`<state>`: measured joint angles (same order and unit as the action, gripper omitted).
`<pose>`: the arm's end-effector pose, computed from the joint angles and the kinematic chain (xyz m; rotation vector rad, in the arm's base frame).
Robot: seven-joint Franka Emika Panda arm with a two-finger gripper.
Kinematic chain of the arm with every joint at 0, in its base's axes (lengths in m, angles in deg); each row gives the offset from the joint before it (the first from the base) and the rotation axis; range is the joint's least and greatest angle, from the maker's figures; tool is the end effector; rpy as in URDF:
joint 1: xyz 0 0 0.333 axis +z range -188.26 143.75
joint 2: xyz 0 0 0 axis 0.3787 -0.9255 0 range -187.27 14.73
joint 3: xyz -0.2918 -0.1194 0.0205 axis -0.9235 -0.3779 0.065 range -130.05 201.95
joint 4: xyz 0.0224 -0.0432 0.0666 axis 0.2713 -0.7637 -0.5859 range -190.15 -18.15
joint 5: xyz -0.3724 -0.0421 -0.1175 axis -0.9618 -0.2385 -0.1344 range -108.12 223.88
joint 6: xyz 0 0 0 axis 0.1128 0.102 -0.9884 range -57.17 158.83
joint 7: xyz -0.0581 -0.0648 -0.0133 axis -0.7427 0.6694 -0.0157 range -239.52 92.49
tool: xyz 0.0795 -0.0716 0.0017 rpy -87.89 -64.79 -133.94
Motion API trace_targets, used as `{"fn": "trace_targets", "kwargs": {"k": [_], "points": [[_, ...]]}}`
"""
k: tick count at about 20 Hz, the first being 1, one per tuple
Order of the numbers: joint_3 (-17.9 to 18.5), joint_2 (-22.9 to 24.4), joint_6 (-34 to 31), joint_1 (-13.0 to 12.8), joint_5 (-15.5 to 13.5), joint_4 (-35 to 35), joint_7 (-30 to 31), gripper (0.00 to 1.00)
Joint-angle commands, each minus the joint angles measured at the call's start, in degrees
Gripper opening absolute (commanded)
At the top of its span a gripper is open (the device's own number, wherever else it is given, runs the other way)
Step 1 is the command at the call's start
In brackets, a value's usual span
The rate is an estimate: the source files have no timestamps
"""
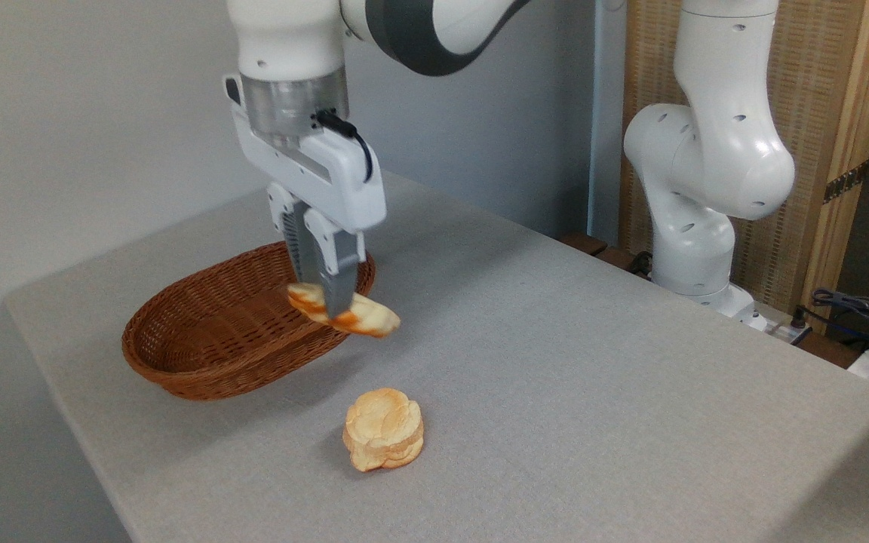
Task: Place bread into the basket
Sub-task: 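Lift the bread slice and carry it over the wicker basket, then lower the slice into the basket and open the gripper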
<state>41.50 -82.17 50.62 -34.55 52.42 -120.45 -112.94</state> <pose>0.5444 -0.0703 0.5540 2.8334 -1.1681 0.1599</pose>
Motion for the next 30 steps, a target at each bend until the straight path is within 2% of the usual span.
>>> {"fn": "trace_targets", "kwargs": {"k": [1,5,6,7,8,11,18,23,26,30], "points": [[-1.94,-1.02,-1.32,-0.28,-4.63,2.94,1.89,0.41],[-2.39,-2.16,-0.71,-0.28,-11.49,3.82,3.83,0.48],[-3.61,-2.69,-0.36,-0.28,-11.76,3.82,3.83,0.53],[-4.84,-3.39,0.17,-0.28,-11.42,3.91,3.66,0.79],[-5.89,-4.27,1.13,-0.28,-11.15,3.91,3.57,1.00],[-8.36,-5.77,2.90,-0.28,-9.31,3.91,3.74,1.00],[-8.63,-6.21,3.07,-0.28,-9.04,3.91,3.66,1.00],[-7.93,-5.86,3.07,0.07,-8.95,3.91,3.22,1.00],[-7.58,-5.51,3.07,0.42,-7.11,3.91,3.22,1.00],[-3.36,-4.45,2.99,0.60,-4.13,3.91,3.04,1.00]]}}
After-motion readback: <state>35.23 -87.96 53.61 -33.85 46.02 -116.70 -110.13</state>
